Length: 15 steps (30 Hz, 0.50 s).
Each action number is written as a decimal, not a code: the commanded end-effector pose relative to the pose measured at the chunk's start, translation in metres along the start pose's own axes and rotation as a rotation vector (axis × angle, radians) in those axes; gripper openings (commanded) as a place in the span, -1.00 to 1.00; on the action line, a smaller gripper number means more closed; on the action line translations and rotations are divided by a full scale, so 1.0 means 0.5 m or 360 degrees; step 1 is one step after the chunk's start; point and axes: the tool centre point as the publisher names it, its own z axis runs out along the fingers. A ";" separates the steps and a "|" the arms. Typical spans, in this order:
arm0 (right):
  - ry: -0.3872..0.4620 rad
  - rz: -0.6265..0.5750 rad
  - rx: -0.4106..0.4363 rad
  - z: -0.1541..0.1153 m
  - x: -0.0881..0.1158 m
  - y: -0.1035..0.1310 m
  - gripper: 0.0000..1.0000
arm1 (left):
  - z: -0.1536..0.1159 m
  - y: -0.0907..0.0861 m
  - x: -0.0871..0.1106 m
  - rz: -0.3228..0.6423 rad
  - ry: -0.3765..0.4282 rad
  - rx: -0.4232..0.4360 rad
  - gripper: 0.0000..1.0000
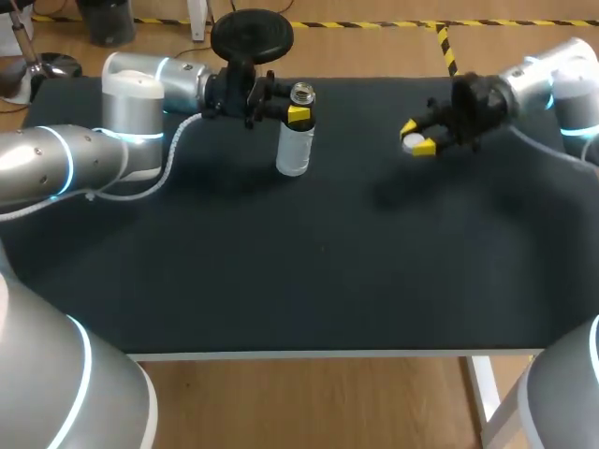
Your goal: Unscrew the bottle cap
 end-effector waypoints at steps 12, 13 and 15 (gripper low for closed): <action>-0.0783 0.0120 0.0068 0.013 0.005 -0.026 0.62 | 0.000 0.002 -0.005 -0.0001 0.0008 0.0003 -1.00; -0.0790 0.0124 0.0069 0.013 0.005 -0.026 1.00 | 0.000 0.002 -0.005 -0.0001 0.0008 0.0003 -1.00; -0.0799 0.0134 0.0065 0.012 0.005 -0.026 1.00 | 0.000 0.002 -0.005 -0.0001 0.0008 0.0003 -1.00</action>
